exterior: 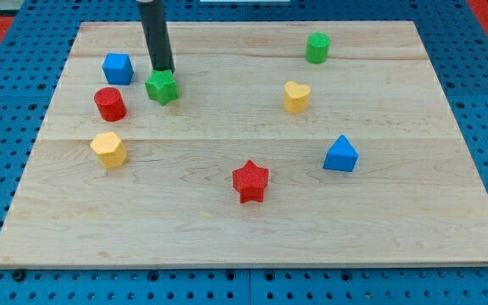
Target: Slide the green star horizontally to the left of the yellow heart
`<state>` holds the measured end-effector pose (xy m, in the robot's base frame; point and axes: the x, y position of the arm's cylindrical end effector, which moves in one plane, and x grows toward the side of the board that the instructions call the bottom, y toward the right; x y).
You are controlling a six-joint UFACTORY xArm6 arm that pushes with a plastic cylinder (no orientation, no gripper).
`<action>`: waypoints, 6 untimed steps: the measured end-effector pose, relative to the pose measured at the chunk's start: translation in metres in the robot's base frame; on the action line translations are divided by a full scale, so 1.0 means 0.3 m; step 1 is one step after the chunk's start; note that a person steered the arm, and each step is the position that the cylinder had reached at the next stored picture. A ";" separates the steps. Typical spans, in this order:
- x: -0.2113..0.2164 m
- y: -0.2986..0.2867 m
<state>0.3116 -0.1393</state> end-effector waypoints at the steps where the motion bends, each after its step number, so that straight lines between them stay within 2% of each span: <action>1: 0.027 -0.053; 2: 0.092 -0.048; 3: 0.136 0.061; 5: 0.177 0.091; 6: 0.358 0.241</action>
